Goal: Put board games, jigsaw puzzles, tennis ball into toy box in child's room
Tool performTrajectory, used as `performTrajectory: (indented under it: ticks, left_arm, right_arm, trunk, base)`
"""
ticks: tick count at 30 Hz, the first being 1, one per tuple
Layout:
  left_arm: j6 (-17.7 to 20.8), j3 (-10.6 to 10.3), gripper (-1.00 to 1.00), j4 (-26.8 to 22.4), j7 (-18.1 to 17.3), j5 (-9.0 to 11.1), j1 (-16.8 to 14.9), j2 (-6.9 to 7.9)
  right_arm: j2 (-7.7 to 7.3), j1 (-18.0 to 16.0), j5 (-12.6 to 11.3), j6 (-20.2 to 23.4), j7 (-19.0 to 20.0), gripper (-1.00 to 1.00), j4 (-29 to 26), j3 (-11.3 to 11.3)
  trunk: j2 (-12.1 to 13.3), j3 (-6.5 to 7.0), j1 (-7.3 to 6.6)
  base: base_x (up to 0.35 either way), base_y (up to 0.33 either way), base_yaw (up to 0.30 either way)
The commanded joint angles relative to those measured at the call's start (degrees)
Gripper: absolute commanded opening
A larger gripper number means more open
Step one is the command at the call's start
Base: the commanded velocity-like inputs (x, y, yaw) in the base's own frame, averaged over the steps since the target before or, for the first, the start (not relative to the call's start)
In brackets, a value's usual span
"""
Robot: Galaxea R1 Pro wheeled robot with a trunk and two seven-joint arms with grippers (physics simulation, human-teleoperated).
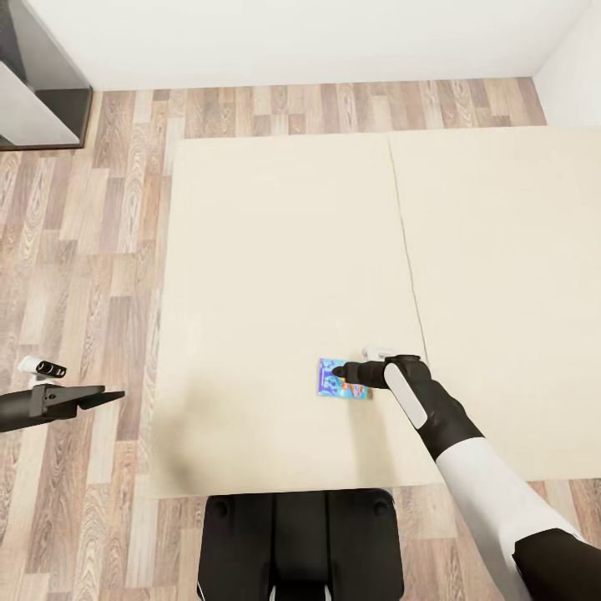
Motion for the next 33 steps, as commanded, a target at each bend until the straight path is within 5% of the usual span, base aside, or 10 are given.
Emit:
performTrajectory:
  ticks: [1,33]
  left_arm:
    - [0.6,-0.3,1.0,0.0,-0.2,0.2,-0.1,0.07]
    - [0.6,-0.3,1.0,0.1,-0.2,0.2,-0.1,0.15]
  right_arm:
    - [-0.07,0.0,-0.6,0.1,-0.5,1.0,-0.1,0.2]
    - [-0.08,0.0,-0.6,0.1,-0.5,1.0,-0.1,0.2]
  trunk:
    - [-0.1,-0.06,0.04]
    - [-0.1,-0.06,0.04]
  base:
    - [0.0,0.016,0.0]
    - [0.0,0.074,0.0]
